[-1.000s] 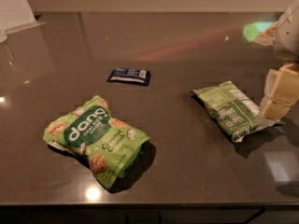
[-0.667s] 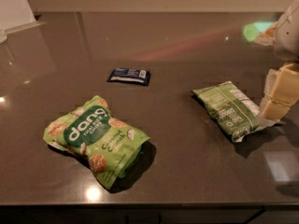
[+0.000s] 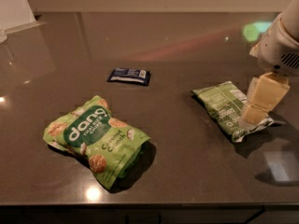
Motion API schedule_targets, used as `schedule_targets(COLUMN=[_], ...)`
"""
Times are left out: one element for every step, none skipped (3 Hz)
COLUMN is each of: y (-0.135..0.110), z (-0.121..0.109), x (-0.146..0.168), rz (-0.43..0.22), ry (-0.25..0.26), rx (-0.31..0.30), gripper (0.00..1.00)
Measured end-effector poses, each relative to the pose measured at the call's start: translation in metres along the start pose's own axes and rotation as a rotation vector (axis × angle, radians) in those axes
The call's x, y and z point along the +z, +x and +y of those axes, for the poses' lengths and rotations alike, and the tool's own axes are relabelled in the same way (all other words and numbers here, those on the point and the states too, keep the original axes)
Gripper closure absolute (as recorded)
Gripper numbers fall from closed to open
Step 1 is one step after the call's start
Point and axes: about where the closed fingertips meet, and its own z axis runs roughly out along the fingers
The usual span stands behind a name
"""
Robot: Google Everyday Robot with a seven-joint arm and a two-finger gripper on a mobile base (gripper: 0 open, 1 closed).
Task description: Pick green jalapeno chip bag
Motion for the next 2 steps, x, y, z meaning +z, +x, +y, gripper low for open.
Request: schedule_targets(y=[0.005, 0.015], z=[0.0, 0.001], x=[0.028, 0.054], rz=[-0.004, 0.006], ry=[-0.013, -0.037], rx=[0.086, 0.156], gripper=[0.0, 0.0])
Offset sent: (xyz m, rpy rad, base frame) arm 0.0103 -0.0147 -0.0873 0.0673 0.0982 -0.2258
